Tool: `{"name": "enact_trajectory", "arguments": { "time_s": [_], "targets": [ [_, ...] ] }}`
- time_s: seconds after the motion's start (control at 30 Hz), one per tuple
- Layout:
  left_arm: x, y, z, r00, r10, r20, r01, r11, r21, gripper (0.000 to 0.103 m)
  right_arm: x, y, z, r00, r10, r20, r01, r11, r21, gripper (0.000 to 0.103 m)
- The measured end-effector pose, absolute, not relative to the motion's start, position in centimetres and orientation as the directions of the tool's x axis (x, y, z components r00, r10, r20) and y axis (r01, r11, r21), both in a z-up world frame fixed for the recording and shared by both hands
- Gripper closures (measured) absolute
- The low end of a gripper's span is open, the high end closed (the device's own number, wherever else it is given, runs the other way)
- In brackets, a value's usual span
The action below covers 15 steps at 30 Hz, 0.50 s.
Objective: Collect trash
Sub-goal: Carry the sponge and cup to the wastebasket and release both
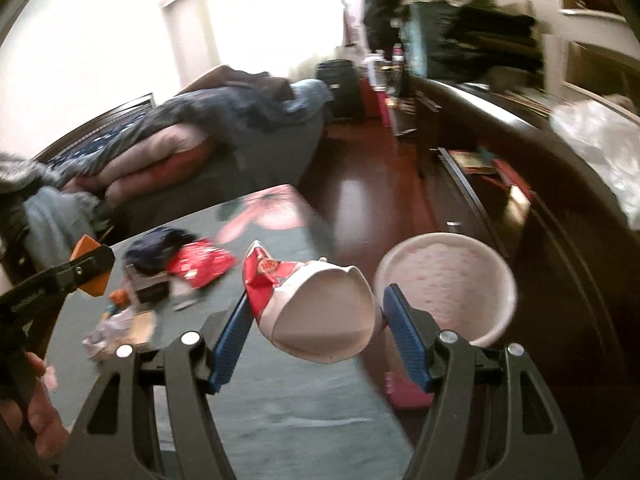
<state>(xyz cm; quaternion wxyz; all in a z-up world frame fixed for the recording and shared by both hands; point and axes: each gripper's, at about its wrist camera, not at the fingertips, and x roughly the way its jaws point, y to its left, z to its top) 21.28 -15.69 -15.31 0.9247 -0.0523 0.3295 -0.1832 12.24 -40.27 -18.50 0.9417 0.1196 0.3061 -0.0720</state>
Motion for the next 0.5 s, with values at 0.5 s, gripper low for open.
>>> {"name": "enact_trajectory", "arguments": {
  "time_s": [0.5],
  "targets": [
    [27.1, -33.0, -18.5, 0.53, -0.542, -0.652, 0.565, 0.799, -0.205, 0.068, 14.7, -51.8, -24.0, 0.725, -0.2, -0.659, 0.411, 0.893, 0.181, 0.036]
  ]
}}
